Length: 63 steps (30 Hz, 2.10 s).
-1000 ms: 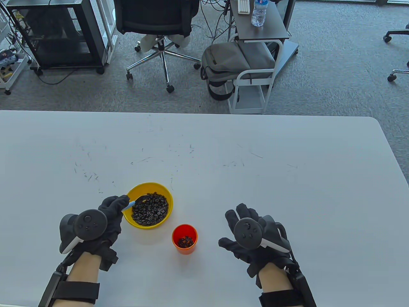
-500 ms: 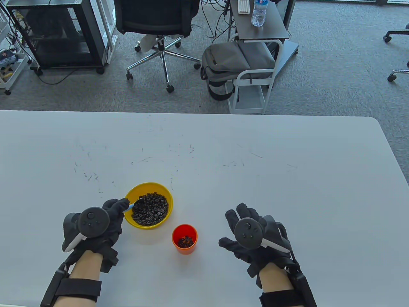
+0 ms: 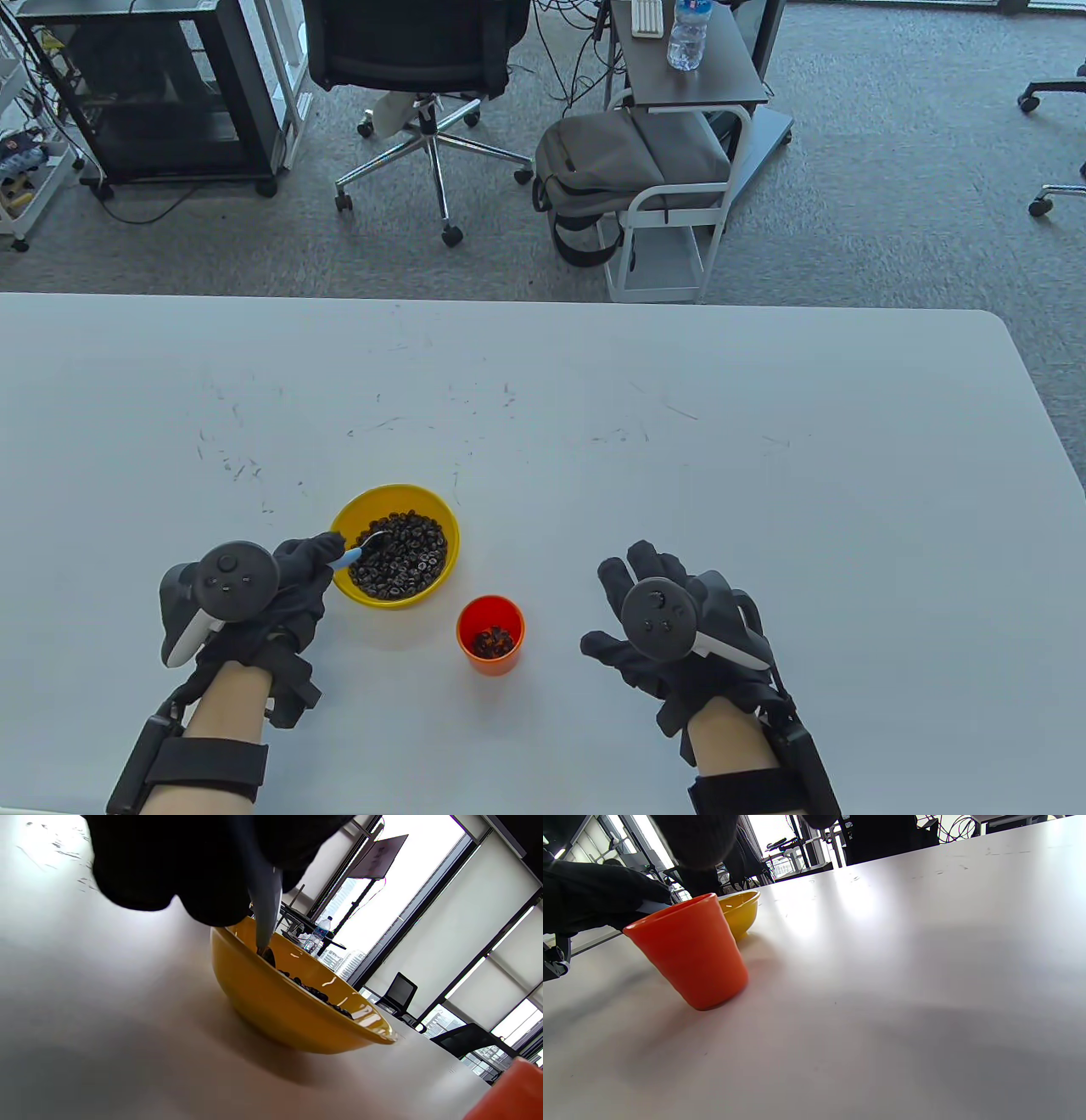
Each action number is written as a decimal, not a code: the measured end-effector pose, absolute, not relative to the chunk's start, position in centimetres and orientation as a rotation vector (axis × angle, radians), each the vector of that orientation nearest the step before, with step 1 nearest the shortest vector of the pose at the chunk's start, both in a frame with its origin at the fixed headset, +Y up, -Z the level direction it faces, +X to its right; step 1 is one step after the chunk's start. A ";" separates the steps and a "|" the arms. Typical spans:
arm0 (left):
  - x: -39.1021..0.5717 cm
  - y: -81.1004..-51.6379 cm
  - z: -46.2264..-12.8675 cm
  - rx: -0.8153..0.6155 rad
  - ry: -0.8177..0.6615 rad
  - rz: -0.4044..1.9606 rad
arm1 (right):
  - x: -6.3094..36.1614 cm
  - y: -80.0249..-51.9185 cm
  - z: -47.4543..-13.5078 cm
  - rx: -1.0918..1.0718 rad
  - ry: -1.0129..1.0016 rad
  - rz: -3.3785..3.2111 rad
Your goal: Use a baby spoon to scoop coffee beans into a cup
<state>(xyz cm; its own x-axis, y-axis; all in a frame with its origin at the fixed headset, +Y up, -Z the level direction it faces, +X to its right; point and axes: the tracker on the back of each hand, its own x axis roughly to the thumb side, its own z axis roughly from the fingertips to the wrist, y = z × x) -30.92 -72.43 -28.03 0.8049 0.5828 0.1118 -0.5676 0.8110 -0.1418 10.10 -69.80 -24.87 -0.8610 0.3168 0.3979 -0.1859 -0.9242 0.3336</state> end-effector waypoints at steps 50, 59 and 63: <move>-34.1 -74.3 -28.0 -0.280 0.092 1.312 | 10.1 -69.9 -24.9 0.656 0.440 2.756; -32.0 -73.1 -27.9 -0.328 -0.073 1.323 | 10.2 -69.9 -25.0 0.654 0.440 2.754; -30.5 -72.4 -27.7 -0.366 -0.170 1.317 | 10.2 -69.9 -25.0 0.651 0.434 2.753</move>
<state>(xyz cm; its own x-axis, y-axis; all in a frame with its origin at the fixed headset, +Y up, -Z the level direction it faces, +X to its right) -30.49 -72.39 -27.69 0.2496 0.9647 -0.0838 -0.9116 0.2049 -0.3563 10.25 -69.91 -24.99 -0.8598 0.3328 0.3873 -0.1974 -0.9161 0.3490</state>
